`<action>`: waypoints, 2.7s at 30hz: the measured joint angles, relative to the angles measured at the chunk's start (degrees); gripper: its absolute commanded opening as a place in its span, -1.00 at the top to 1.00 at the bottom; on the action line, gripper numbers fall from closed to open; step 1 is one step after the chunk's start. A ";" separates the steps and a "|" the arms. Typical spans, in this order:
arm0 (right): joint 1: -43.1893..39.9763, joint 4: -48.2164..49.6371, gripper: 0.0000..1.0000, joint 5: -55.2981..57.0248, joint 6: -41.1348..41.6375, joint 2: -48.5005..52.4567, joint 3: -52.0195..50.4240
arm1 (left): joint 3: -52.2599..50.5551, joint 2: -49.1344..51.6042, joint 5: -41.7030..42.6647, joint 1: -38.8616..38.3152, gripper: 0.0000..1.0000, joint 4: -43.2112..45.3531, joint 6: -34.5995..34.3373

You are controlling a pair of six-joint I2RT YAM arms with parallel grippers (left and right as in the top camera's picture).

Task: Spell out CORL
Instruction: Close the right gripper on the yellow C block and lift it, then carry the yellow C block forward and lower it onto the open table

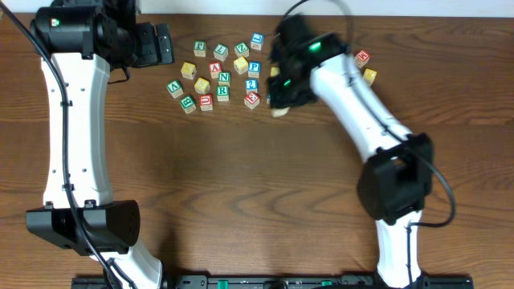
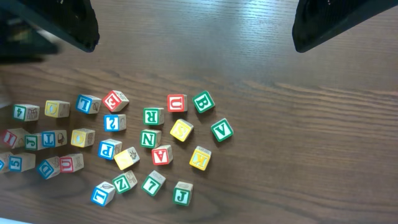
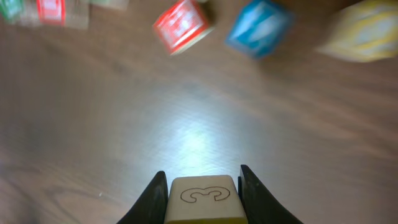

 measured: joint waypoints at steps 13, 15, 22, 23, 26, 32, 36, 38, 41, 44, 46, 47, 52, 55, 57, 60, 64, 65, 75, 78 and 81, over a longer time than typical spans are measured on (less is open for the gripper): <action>12.81 12.07 0.87 14.93 19.45 2.23 -11.47 | 0.00 0.00 -0.02 0.00 -0.96 0.00 0.00; 13.94 13.11 0.85 17.42 21.90 2.23 -11.91 | 0.02 0.00 0.00 0.00 -0.96 -0.02 0.00; 17.49 16.15 0.78 25.55 31.30 2.23 -12.28 | 0.00 0.00 0.00 0.00 -0.96 0.00 0.00; 17.64 16.22 0.79 25.86 31.98 2.38 -12.28 | 0.00 0.00 0.00 0.00 -0.96 0.00 0.00; 17.70 16.65 0.80 25.99 33.46 4.09 -12.28 | 0.00 0.00 -0.02 0.00 -0.96 -0.02 0.00; 16.33 16.85 0.72 22.93 34.34 6.36 -12.41 | 0.00 0.00 0.00 0.00 -0.96 0.00 0.00; 16.22 16.85 0.53 22.36 34.60 6.36 -12.41 | 0.00 0.00 -0.02 0.00 -0.96 0.00 0.00; 16.22 16.96 0.44 22.12 34.69 6.36 -12.41 | 0.00 0.00 -0.02 0.00 -0.96 0.00 0.00; 16.04 17.00 0.24 21.77 34.75 6.36 -12.44 | 0.00 0.00 -0.02 0.00 -0.96 0.00 0.00; 15.89 17.03 0.16 21.44 34.25 6.36 -12.44 | 0.00 0.00 -0.02 0.00 -0.96 0.00 0.00; 15.80 17.03 0.16 21.27 34.05 6.36 -12.44 | 0.00 0.00 -0.02 0.00 -0.96 -0.02 0.00; 15.76 17.00 0.16 21.16 34.03 6.36 -12.44 | 0.00 0.00 -0.02 0.00 -0.96 0.00 0.00; 15.43 16.85 0.13 20.39 33.40 6.36 -12.41 | 0.00 0.00 -0.02 0.00 -0.96 0.00 0.00; 15.37 15.34 0.10 20.13 31.58 6.36 -11.96 | 0.00 0.00 -0.02 0.00 -0.96 0.00 0.00; 15.37 13.92 0.10 19.71 30.08 6.36 -11.19 | 0.00 0.00 -0.02 0.00 -0.96 0.00 -0.02; 15.34 13.73 0.09 18.95 27.82 6.23 -10.40 | 0.00 0.00 -0.02 0.00 -0.95 0.00 0.00; 14.78 13.16 0.08 16.94 24.57 6.12 -10.36 | 0.00 0.00 -0.02 0.00 -0.96 0.00 -0.02; 14.62 12.96 0.09 16.55 24.26 6.12 -10.36 | 0.00 0.00 -0.02 0.00 -0.96 -0.02 -0.02; 14.36 12.94 0.24 15.26 22.86 6.12 -10.38 | 0.00 0.00 -0.02 0.00 -0.96 0.00 0.00; 14.36 12.94 0.30 15.23 22.69 6.12 -10.38 | 0.00 0.00 -0.02 0.00 -0.96 0.00 0.00; 14.36 13.11 0.31 15.23 22.69 6.12 -10.38 | 0.00 0.00 -0.02 0.00 -0.96 0.00 0.00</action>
